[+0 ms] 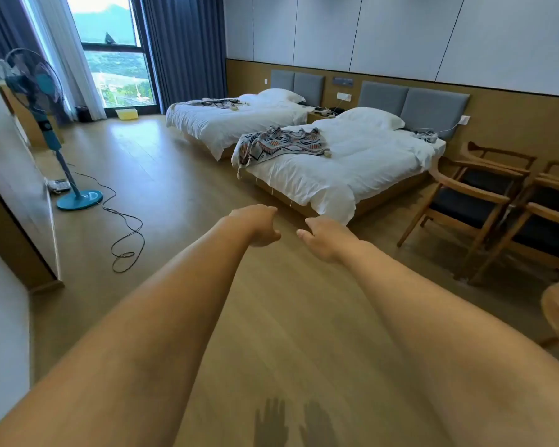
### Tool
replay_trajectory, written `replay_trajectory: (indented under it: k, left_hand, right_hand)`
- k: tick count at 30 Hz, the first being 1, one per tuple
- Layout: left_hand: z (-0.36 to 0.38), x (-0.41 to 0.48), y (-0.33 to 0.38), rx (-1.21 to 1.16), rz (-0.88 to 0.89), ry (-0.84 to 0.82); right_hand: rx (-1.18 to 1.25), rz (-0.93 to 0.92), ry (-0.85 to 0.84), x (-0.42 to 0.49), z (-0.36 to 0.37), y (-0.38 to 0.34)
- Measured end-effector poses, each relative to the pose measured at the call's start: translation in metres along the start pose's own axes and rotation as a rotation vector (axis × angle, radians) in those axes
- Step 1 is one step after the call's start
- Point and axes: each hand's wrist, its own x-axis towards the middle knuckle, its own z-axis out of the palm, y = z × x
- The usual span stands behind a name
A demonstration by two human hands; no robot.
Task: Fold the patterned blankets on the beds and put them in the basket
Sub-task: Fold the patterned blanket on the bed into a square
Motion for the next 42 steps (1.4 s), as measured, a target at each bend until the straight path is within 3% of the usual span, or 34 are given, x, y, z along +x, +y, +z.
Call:
replay_trajectory:
  k: [13,30,42]
  left_hand:
    - [0.003,0.222,-0.054,0.05,0.042,-0.112]
    - [-0.018,0.597,-0.018,-0.032,0.043,-0.133]
    - [0.003,0.867,-0.053,-0.032,0.054,-0.183]
  right_hand:
    - [-0.008,0.072,-0.037,0.222,0.006,0.047]
    - [-0.027,0.064,-0.054,0.562,-0.05,0.23]
    - [-0.047,0.069,-0.087,0.807,-0.053,0.327]
